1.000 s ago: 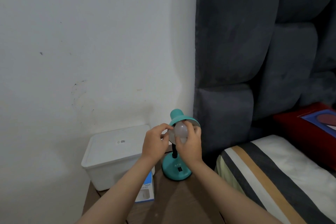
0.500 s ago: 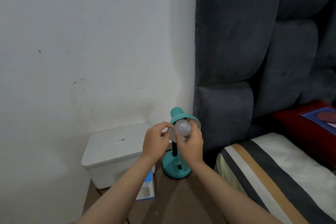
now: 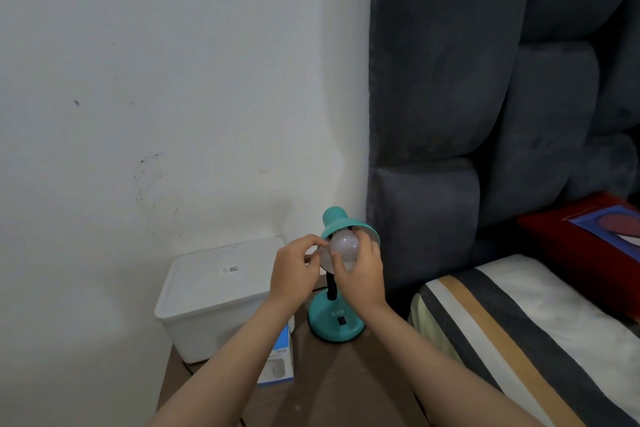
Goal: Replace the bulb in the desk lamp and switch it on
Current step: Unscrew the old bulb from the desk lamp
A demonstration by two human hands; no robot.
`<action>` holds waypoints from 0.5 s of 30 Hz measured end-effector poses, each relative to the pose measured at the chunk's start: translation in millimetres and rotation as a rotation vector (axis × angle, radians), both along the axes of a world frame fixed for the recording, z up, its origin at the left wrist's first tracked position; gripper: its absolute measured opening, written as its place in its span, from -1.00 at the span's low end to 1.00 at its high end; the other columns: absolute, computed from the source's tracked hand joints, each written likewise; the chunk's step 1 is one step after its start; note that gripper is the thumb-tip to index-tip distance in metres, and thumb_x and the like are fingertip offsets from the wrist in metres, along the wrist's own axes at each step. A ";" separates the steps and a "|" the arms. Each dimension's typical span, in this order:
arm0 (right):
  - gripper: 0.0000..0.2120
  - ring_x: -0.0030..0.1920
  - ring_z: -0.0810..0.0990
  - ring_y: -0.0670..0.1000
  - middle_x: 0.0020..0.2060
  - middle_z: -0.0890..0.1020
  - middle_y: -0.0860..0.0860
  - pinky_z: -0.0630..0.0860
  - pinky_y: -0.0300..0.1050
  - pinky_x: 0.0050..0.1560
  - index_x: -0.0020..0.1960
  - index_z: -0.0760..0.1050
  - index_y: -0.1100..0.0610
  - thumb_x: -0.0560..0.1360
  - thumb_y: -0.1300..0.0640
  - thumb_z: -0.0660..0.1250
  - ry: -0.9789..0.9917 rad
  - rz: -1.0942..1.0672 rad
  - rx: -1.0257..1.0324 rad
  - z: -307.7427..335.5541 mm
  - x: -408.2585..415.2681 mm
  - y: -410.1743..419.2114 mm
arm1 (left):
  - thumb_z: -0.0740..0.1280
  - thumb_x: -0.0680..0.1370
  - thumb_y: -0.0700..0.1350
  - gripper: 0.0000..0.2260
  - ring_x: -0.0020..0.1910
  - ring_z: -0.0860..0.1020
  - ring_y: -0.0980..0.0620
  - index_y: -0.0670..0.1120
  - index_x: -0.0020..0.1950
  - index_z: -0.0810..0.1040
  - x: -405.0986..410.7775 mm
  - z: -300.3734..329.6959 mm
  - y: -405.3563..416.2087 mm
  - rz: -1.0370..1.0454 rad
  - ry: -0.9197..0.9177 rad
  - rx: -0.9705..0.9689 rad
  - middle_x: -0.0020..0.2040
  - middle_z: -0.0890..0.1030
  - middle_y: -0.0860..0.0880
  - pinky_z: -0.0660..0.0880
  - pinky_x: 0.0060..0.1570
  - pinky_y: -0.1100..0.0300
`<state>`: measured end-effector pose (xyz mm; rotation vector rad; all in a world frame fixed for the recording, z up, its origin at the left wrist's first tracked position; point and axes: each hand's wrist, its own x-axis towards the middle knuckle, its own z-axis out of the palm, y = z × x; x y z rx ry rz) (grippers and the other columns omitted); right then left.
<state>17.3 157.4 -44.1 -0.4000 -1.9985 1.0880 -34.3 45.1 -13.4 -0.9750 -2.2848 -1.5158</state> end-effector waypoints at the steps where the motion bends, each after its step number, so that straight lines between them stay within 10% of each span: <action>1: -0.55 0.18 0.46 0.04 0.20 0.42 0.08 0.43 -0.17 0.15 0.32 0.33 0.11 0.47 0.10 0.35 -0.010 0.004 0.042 -0.5 0.0 1.0 | 0.28 0.47 -0.36 -0.73 -0.15 0.62 0.12 0.00 -0.08 0.63 0.4 0.3 -0.5 0.002 -0.008 -0.002 -0.13 0.65 0.09 0.56 -0.06 0.30; 8: -0.50 0.24 0.42 0.12 0.25 0.41 0.09 0.49 0.04 0.20 0.30 0.41 0.05 0.39 0.25 0.40 -0.051 0.037 0.260 -0.1 5.6 11.6 | 0.28 0.49 -0.33 -0.75 -0.28 0.62 0.07 0.00 -0.10 0.62 2.2 3.3 -0.3 0.010 -0.032 -0.027 -0.14 0.65 0.06 0.42 -0.30 0.48; 15: -0.44 0.15 0.46 -0.04 0.20 0.47 0.03 0.52 -0.08 0.08 0.34 0.31 0.02 0.41 -0.01 0.42 0.038 -0.002 -0.123 -1.5 4.5 2.2 | 0.28 0.46 -0.35 -0.68 -0.35 0.60 0.07 0.10 -0.16 0.59 4.1 5.0 1.8 0.005 -0.034 -0.017 -0.17 0.65 0.09 0.41 -0.35 0.46</action>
